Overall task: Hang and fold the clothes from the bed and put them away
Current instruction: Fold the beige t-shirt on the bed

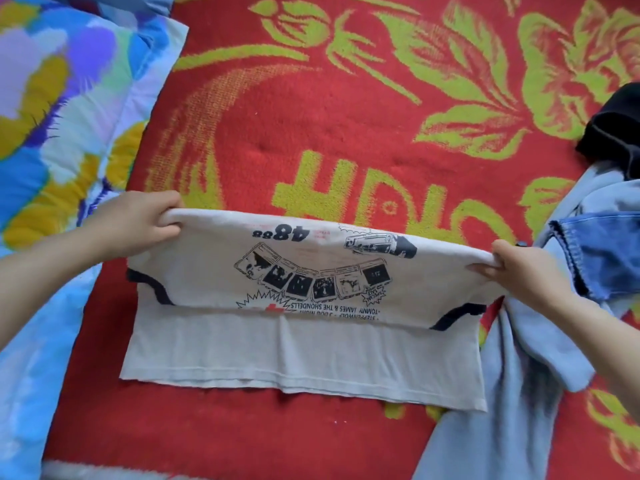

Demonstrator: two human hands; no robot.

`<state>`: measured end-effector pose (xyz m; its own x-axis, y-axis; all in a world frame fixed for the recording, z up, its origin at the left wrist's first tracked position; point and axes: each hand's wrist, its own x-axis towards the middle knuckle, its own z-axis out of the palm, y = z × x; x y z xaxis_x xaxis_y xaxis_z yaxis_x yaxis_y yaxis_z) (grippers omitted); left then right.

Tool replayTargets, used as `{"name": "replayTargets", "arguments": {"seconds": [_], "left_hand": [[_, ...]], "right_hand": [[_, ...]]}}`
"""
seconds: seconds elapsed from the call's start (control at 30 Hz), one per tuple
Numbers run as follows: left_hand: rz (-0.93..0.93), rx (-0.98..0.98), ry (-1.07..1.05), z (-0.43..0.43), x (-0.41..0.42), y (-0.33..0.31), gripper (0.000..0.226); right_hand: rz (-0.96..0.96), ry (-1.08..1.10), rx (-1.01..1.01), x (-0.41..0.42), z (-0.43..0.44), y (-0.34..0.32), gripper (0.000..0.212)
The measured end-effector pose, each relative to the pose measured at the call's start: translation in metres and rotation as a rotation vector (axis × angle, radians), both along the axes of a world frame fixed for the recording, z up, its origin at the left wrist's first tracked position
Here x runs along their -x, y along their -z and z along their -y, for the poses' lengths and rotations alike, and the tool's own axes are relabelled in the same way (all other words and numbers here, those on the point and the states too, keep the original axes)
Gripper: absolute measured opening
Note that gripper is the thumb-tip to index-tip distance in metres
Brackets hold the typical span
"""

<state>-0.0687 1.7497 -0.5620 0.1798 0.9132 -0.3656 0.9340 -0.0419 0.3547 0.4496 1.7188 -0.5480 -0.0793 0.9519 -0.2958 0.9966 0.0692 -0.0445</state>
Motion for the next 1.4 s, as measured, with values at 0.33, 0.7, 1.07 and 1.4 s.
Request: {"name": "replayTargets", "arguments": {"seconds": [0.33, 0.7, 1.07, 1.4], "left_hand": [[-0.046, -0.167, 0.413, 0.142, 0.044, 0.027, 0.014], [-0.287, 0.02, 0.149, 0.226, -0.052, 0.046, 0.046], [-0.447, 0.351, -0.212, 0.205, -0.078, 0.062, 0.067], [-0.244, 0.231, -0.071, 0.254, -0.124, 0.048, 0.07]], "right_hand": [[-0.023, -0.782, -0.34, -0.028, 0.102, -0.005, 0.025], [0.12, -0.383, 0.146, 0.044, 0.178, 0.051, 0.05], [-0.096, 0.795, 0.297, 0.0, 0.166, 0.053, 0.034], [-0.372, 0.672, 0.139, 0.022, 0.178, 0.054, 0.04]]}}
